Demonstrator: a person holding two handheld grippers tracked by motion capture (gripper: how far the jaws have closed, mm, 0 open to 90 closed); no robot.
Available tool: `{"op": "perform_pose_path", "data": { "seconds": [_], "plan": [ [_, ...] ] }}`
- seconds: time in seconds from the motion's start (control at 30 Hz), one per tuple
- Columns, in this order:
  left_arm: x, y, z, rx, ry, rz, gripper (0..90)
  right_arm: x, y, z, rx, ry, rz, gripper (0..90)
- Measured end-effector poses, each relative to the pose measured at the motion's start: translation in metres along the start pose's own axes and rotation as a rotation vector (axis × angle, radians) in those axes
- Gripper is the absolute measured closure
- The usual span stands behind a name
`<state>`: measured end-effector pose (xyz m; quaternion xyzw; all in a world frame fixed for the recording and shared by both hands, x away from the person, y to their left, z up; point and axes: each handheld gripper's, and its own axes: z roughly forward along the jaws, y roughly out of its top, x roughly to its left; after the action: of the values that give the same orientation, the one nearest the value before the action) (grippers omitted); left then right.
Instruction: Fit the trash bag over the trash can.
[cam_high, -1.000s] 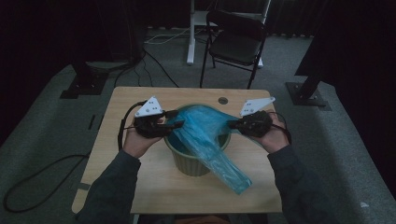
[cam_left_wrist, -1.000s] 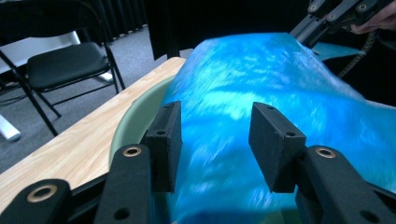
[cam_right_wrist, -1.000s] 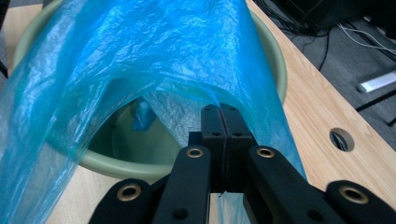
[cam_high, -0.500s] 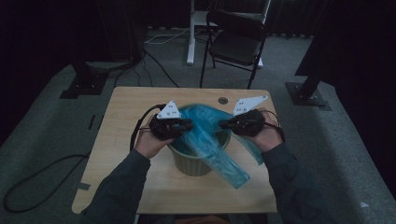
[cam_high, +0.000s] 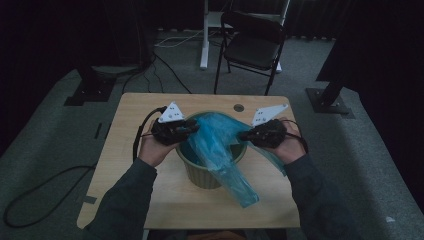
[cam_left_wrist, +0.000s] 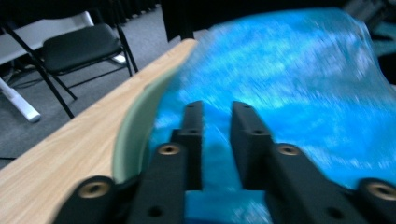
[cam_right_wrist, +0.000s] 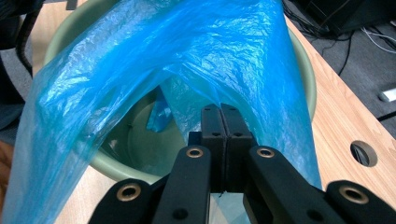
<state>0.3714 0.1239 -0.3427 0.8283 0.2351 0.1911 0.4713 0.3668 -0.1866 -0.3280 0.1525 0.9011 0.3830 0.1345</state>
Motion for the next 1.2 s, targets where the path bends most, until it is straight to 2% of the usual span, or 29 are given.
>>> {"op": "perform_pose_path", "data": {
  "seconds": [0.07, 0.2, 0.33, 0.43, 0.57, 0.63, 0.67, 0.7, 0.73, 0.8, 0.83, 0.87, 1.03, 1.2],
  "plan": [
    [0.001, 0.004, -0.001, -0.005, -0.001, 0.004, 69.6, 0.001, 0.001, 0.000, 0.000, 0.003, -0.005, 89.9],
    [0.006, 0.015, 0.000, -0.021, -0.049, 0.012, 58.9, 0.003, 0.005, 0.001, -0.006, 0.020, -0.028, 89.9],
    [0.016, 0.022, 0.007, -0.012, -0.100, -0.011, 49.4, 0.006, 0.007, 0.003, -0.005, 0.036, -0.048, 89.8],
    [0.023, 0.025, 0.016, 0.007, -0.125, -0.037, 46.6, 0.006, 0.008, 0.003, -0.005, 0.042, -0.053, 89.8],
    [0.030, 0.026, 0.030, 0.050, -0.156, -0.064, 52.4, 0.007, 0.009, 0.003, -0.008, 0.047, -0.064, 89.8],
    [0.030, 0.026, 0.033, 0.064, -0.165, -0.064, 61.8, 0.008, 0.010, 0.004, -0.008, 0.050, -0.065, 89.8],
    [0.030, 0.026, 0.037, 0.096, -0.162, -0.061, 61.8, 0.008, 0.010, 0.003, -0.009, 0.049, -0.068, 89.8],
    [0.028, 0.025, 0.038, 0.109, -0.159, -0.048, 75.4, 0.008, 0.011, 0.002, -0.011, 0.049, -0.069, 89.7],
    [0.026, 0.025, 0.039, 0.120, -0.141, -0.035, 82.3, 0.007, 0.011, 0.002, -0.014, 0.049, -0.067, 89.7],
    [0.026, 0.023, 0.039, 0.133, -0.127, -0.033, 89.2, 0.006, 0.010, 0.000, -0.012, 0.042, -0.063, 89.6],
    [0.026, 0.023, 0.039, 0.133, -0.127, -0.033, 89.7, 0.006, 0.010, 0.000, -0.012, 0.042, -0.063, 89.6],
    [0.028, 0.020, 0.037, 0.138, -0.108, -0.042, 89.7, 0.006, 0.009, -0.001, -0.013, 0.040, -0.061, 89.6],
    [0.035, 0.014, 0.032, 0.135, -0.089, -0.073, 89.9, 0.004, 0.004, -0.005, -0.002, 0.034, -0.047, 89.6],
    [0.047, 0.002, 0.020, 0.123, -0.057, -0.120, 89.9, 0.001, -0.005, -0.006, 0.017, 0.028, -0.035, 89.6]
  ]
}}
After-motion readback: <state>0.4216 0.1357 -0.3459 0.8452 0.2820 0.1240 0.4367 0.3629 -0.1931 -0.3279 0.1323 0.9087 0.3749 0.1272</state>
